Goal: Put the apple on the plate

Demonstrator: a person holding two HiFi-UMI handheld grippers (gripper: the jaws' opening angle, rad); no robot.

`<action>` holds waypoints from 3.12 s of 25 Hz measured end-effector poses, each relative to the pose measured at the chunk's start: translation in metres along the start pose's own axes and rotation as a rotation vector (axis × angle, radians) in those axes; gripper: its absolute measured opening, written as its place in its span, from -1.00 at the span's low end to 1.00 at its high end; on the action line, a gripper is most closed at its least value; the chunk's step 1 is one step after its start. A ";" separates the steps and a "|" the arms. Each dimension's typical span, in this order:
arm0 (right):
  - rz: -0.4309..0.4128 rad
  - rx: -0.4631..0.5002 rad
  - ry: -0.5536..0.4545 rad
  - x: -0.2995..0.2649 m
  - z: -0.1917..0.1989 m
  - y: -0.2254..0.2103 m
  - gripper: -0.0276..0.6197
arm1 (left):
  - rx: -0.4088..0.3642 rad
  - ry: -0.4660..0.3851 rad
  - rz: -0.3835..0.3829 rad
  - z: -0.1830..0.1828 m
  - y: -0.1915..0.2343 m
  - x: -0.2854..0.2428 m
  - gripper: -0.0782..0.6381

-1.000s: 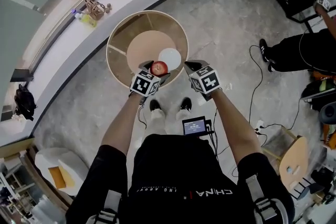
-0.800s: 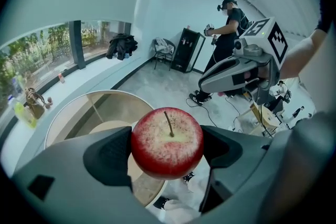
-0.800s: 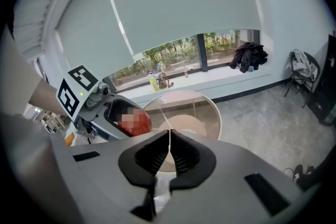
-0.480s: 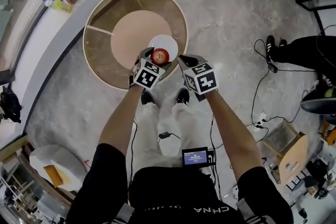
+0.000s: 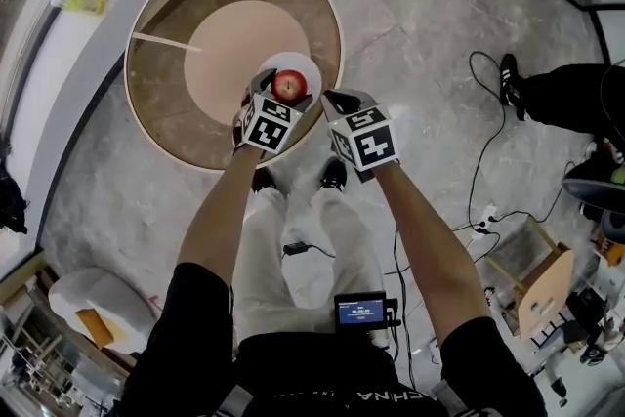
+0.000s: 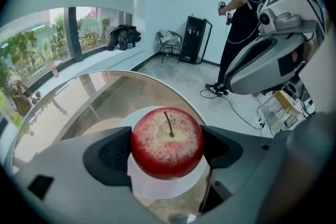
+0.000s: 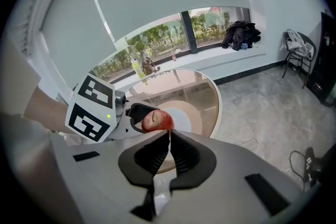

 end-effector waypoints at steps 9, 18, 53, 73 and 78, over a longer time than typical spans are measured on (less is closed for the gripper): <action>-0.014 -0.016 0.004 -0.009 0.001 -0.003 -0.81 | -0.004 -0.038 -0.012 -0.005 0.006 -0.010 0.30; 0.005 0.025 0.039 0.003 0.000 0.006 -0.81 | 0.027 -0.050 0.000 0.000 -0.001 0.012 0.30; 0.003 0.188 -0.130 0.294 -0.130 0.138 -0.82 | 0.146 -0.253 0.079 -0.101 -0.087 0.392 -0.73; -0.099 0.202 -0.054 0.295 -0.048 0.136 -0.82 | 0.319 -0.023 0.034 -0.016 -0.177 0.387 -0.73; -0.041 0.173 -0.111 0.302 -0.030 0.156 -0.82 | 0.294 -0.021 0.036 0.018 -0.188 0.401 -0.73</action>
Point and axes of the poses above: the fingertips, and each gripper's own axes: x backward along the fingers, y to its left, z out of its underside, the point moved 4 cm from there along x, backward along the fingers, and after that the axes turned 5 degrees about y, right-handed, at the moved point
